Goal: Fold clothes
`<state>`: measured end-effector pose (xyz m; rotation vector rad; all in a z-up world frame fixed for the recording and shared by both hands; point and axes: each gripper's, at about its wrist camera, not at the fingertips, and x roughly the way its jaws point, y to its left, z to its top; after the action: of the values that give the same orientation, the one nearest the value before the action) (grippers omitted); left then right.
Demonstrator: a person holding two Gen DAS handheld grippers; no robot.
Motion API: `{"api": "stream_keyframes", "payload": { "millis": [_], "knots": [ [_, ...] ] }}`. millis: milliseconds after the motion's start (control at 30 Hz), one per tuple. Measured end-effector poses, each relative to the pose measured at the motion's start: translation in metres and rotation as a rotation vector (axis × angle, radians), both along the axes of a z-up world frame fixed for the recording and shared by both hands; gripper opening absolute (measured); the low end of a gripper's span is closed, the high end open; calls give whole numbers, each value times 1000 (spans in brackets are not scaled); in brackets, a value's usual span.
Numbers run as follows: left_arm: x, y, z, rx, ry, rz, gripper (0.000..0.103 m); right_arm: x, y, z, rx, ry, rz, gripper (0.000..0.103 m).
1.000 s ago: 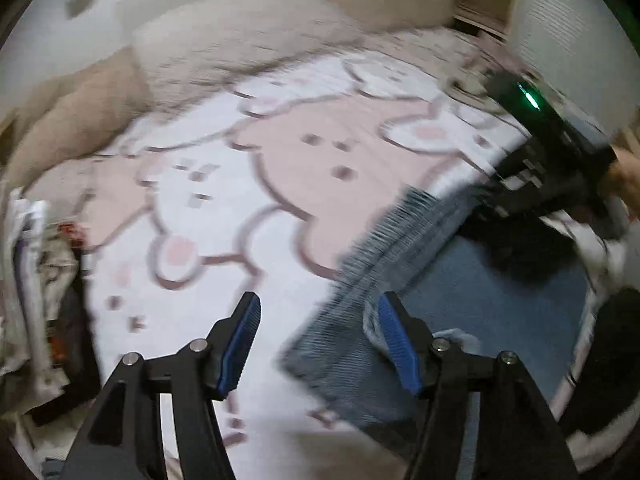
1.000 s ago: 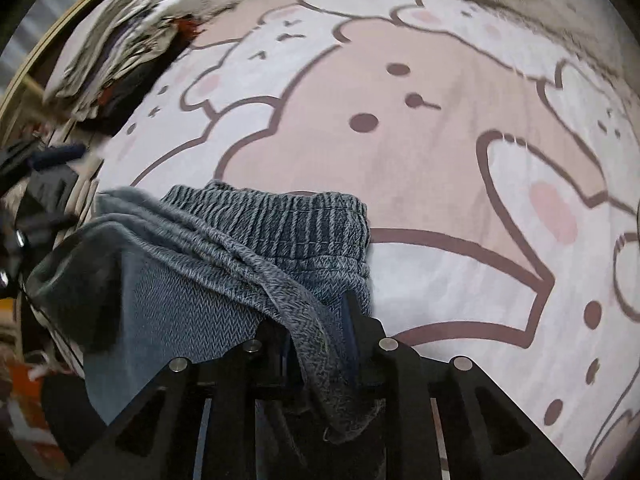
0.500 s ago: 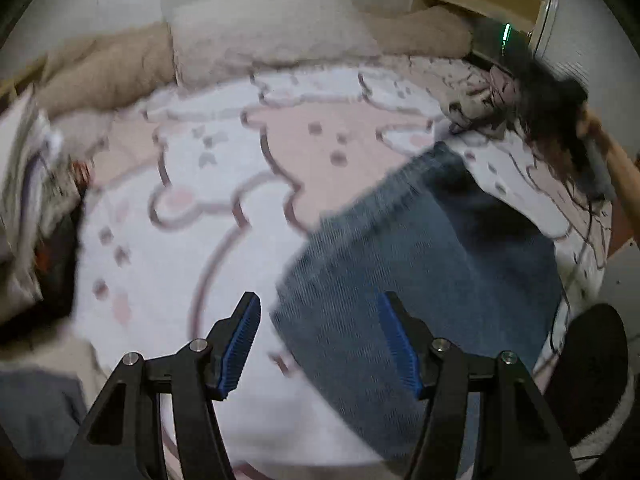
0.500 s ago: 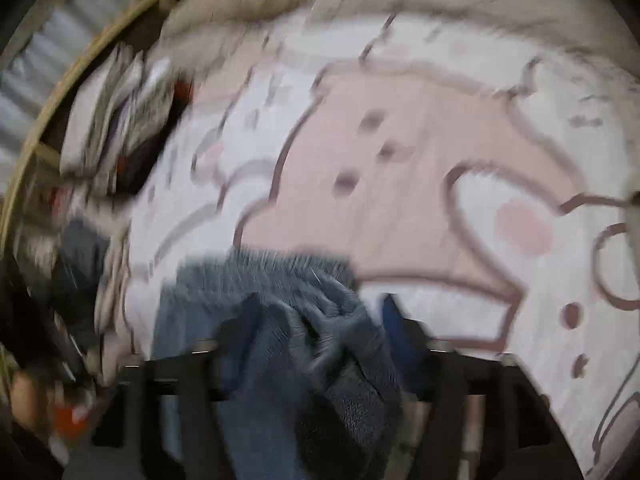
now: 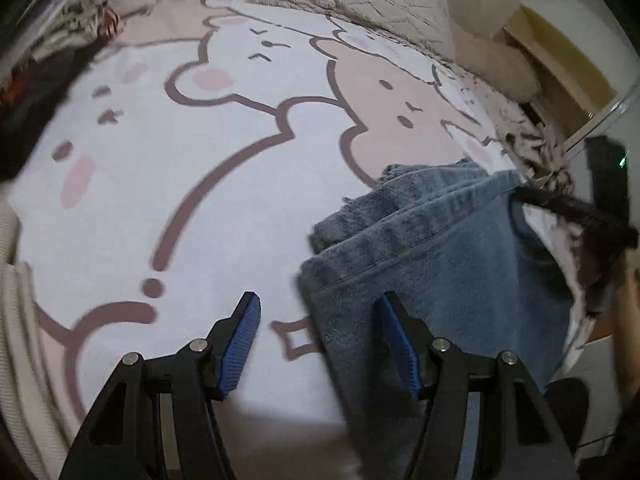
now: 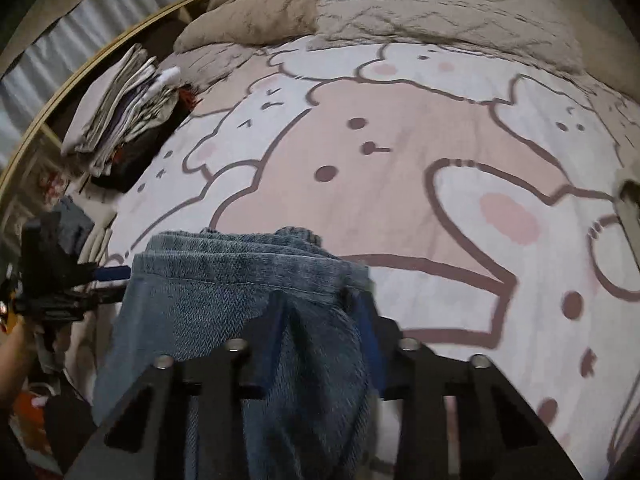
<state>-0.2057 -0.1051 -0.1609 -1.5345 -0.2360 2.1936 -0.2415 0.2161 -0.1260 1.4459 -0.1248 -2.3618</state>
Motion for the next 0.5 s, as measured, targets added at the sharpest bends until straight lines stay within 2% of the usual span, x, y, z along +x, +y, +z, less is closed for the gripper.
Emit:
{"api": "stream_keyframes", "payload": {
  "millis": [33,67,100,133,333,400,500],
  "knots": [
    [0,-1,0,25,-14,5,46,1,-2,1,6,8,2,19],
    [1,-1,2,41,-18,10,34,2,-4,1,13,16,5,15],
    [2,-2,5,42,-9,25,9,4,-6,2,18,25,6,12],
    [4,-3,9,40,6,38,3,7,-5,7,16,43,3,11],
    [18,5,39,55,100,15,1,27,0,39,8,123,-24,7],
    [20,8,46,36,137,9,1,31,-4,50,12,146,-13,7],
    [17,11,42,-19,132,10,2,33,-9,58,16,158,-2,7]
  ]
}}
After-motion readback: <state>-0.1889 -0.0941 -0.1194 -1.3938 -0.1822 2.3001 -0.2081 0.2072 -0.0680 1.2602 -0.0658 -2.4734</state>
